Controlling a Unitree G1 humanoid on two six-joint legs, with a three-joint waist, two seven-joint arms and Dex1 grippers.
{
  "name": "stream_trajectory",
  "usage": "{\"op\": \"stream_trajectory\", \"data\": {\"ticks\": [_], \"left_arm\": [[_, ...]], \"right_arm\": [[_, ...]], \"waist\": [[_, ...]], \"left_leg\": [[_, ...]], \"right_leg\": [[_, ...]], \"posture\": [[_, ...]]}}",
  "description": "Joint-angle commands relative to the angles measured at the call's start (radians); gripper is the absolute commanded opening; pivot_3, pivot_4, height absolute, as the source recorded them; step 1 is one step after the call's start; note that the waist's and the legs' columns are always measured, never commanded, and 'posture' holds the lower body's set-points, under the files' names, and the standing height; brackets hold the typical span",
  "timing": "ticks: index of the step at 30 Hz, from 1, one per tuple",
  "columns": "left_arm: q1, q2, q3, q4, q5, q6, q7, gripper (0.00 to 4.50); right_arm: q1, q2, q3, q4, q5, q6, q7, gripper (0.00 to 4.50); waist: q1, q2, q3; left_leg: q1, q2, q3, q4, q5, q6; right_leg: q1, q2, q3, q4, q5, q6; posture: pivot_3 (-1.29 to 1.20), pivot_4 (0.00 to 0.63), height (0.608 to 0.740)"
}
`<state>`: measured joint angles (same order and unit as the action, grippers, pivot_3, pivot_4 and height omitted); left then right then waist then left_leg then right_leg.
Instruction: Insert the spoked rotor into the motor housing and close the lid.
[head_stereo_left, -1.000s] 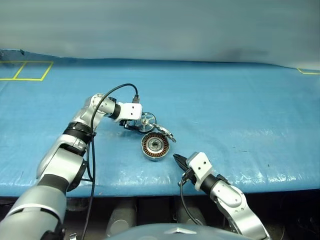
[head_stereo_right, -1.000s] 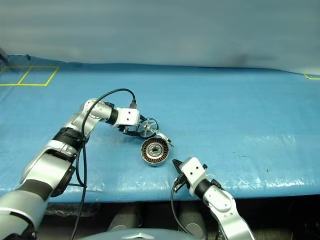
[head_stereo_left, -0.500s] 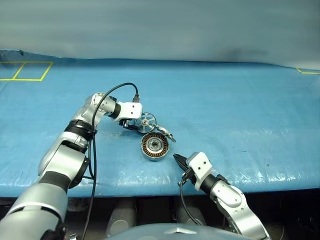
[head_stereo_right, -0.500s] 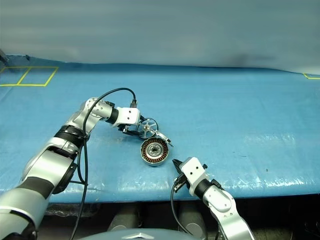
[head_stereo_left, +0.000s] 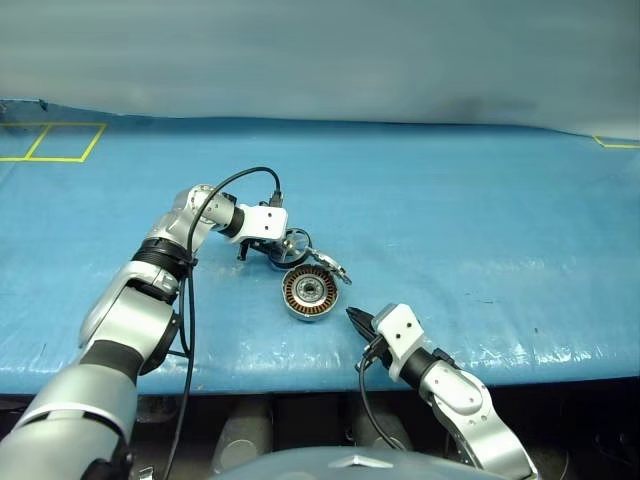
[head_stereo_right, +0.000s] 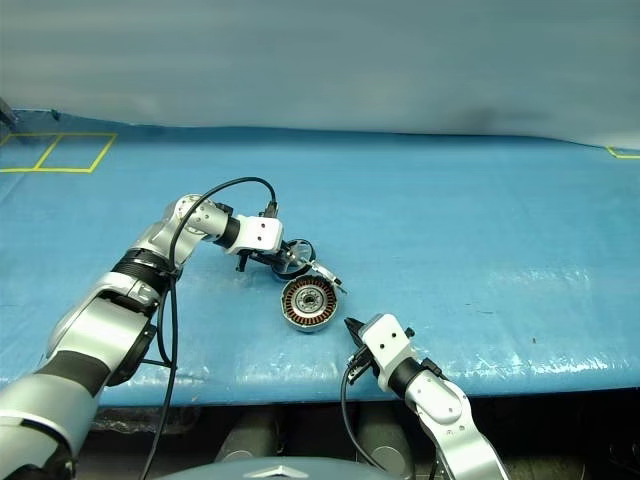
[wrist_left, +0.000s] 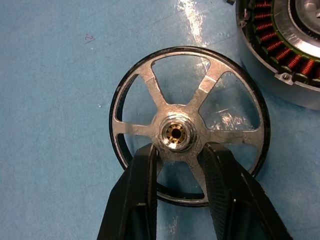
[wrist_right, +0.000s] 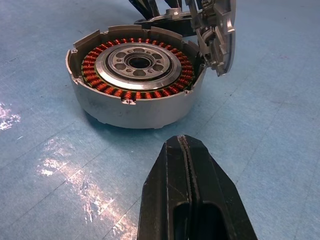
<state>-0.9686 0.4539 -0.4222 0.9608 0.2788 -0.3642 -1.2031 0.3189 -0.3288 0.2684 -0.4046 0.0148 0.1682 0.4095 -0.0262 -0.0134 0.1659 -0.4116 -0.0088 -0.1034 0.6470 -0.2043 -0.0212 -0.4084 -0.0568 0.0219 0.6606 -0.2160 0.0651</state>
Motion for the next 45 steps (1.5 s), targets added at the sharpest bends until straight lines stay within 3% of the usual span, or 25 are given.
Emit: {"op": "stream_trajectory", "data": {"ticks": [1, 16, 24, 30, 36, 45], "left_arm": [[-0.014, 0.003, -0.003, 0.012, 0.014, -0.015, -0.005, 1.0], [-0.01, 0.01, 0.012, 0.019, 0.016, -0.023, 0.017, 1.0], [-0.012, 0.089, 0.063, -0.038, -0.014, -0.015, 0.01, 1.0], [0.105, 0.205, 0.107, -0.283, -0.094, 0.066, -0.099, 1.0], [0.302, 0.301, 0.175, -0.663, -0.242, 0.297, -0.185, 1.0], [0.412, 0.303, 0.196, -0.93, -0.35, 0.48, -0.173, 1.0]], "right_arm": [[-0.005, 0.003, -0.005, -0.018, 0.001, -0.002, -0.004, 0.0], [-0.003, 0.005, -0.003, -0.021, -0.001, 0.003, -0.004, 0.0], [0.0, 0.002, -0.005, -0.026, 0.001, 0.009, -0.002, 0.0], [-0.007, -0.004, -0.011, -0.024, 0.007, 0.013, 0.007, 0.0], [-0.008, -0.014, -0.023, -0.021, 0.018, 0.011, 0.02, 0.0], [-0.003, 0.0, -0.052, -0.012, 0.112, -0.053, 0.074, 0.0]], "waist": [[0.0, 0.0, 0.0], [0.0, 0.0, 0.0], [-0.004, 0.0, 0.0], [-0.005, 0.0, 0.001], [-0.002, 0.001, 0.001], [0.002, 0.001, 0.001]], "left_leg": [[0.0, 0.0, 0.0, 0.0, 0.0, 0.0], [0.0, 0.0, 0.0, 0.0, 0.0, 0.0], [-0.001, 0.0, 0.0, -0.001, 0.0, 0.0], [-0.001, 0.0, 0.0, -0.002, 0.0, 0.0], [-0.001, 0.001, 0.0, -0.002, 0.0, 0.0], [0.0, 0.001, 0.0, -0.002, 0.0, 0.0]], "right_leg": [[0.0, 0.0, 0.0, 0.0, 0.0, 0.0], [0.0, 0.0, 0.0, 0.0, 0.0, 0.0], [-0.001, 0.0, 0.0, 0.0, 0.0, 0.0], [-0.002, 0.0, 0.0, -0.001, 0.0, -0.001], [-0.002, 0.0, 0.0, 0.0, -0.001, -0.003], [-0.001, -0.001, 0.0, 0.0, -0.002, -0.003]], "posture": [[0.0, 0.15, 0.74], [0.0, 0.15, 0.74], [0.0, 0.15, 0.74], [0.0, 0.15, 0.74], [0.0, 0.15, 0.74], [0.0, 0.15, 0.74]]}}
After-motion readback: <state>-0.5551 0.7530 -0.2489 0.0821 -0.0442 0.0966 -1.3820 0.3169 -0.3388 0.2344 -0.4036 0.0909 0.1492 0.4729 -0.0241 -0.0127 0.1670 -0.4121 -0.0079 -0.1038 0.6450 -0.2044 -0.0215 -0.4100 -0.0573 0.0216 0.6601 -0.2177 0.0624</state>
